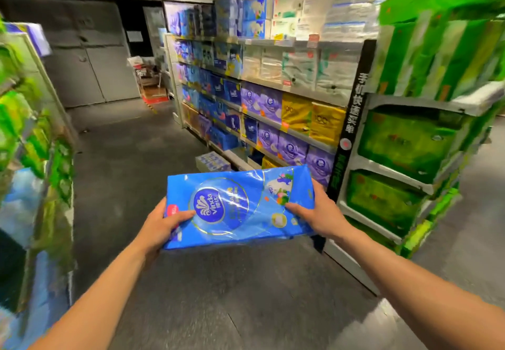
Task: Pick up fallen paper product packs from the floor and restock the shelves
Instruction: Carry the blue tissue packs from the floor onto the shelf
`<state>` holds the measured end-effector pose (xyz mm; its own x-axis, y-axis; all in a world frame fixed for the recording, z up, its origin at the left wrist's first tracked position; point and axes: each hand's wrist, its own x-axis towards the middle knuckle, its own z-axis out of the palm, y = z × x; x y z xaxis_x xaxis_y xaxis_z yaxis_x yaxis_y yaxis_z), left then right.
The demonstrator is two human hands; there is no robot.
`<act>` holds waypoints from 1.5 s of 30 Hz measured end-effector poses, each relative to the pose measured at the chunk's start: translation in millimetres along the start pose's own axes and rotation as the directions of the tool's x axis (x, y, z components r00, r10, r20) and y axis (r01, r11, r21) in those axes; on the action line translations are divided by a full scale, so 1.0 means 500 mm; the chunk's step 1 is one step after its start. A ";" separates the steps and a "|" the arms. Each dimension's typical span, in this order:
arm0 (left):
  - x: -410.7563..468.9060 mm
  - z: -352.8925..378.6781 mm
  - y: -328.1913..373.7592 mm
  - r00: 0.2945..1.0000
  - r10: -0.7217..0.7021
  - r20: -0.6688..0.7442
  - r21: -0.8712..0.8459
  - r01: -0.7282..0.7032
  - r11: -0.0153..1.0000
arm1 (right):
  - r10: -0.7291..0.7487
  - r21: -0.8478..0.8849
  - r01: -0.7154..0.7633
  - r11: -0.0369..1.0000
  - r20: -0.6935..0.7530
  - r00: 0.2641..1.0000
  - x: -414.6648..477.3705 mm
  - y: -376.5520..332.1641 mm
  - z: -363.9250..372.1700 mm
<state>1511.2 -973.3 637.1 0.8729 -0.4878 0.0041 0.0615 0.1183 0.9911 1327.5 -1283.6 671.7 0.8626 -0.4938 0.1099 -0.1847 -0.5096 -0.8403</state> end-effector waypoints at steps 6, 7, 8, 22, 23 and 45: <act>0.405 -0.048 -0.014 0.993 0.023 -0.112 0.032 -0.020 0.999 | -0.135 -0.066 0.137 0.988 0.042 0.990 0.481 0.032 0.082; 0.467 -0.057 -0.007 0.990 0.024 -0.142 0.031 -0.020 0.999 | -0.137 -0.063 0.141 0.988 0.064 0.988 0.560 0.022 0.094; 0.529 -0.071 0.000 0.986 0.031 -0.165 0.030 -0.027 0.999 | -0.145 -0.050 0.150 0.987 0.091 0.985 0.636 0.012 0.109; 1.370 -0.439 0.031 0.967 -0.038 -0.251 0.126 0.072 0.989 | -0.120 -0.042 0.134 0.990 0.248 0.961 1.556 -0.056 0.524; 1.446 -0.470 0.042 0.970 -0.039 -0.241 0.139 0.075 0.987 | -0.104 -0.033 0.115 0.993 0.234 0.967 1.622 -0.065 0.551; 3.018 -0.453 0.337 0.963 0.189 0.189 0.180 -0.223 0.958 | -0.131 -0.124 0.095 0.988 -0.323 0.937 2.897 -0.211 0.501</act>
<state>2948.4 -1493.3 780.2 0.7610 -0.6115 0.2167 -0.2231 0.0670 0.9725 2714.3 -1768.5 786.6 0.6802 -0.6241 0.3845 -0.1588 -0.6375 -0.7539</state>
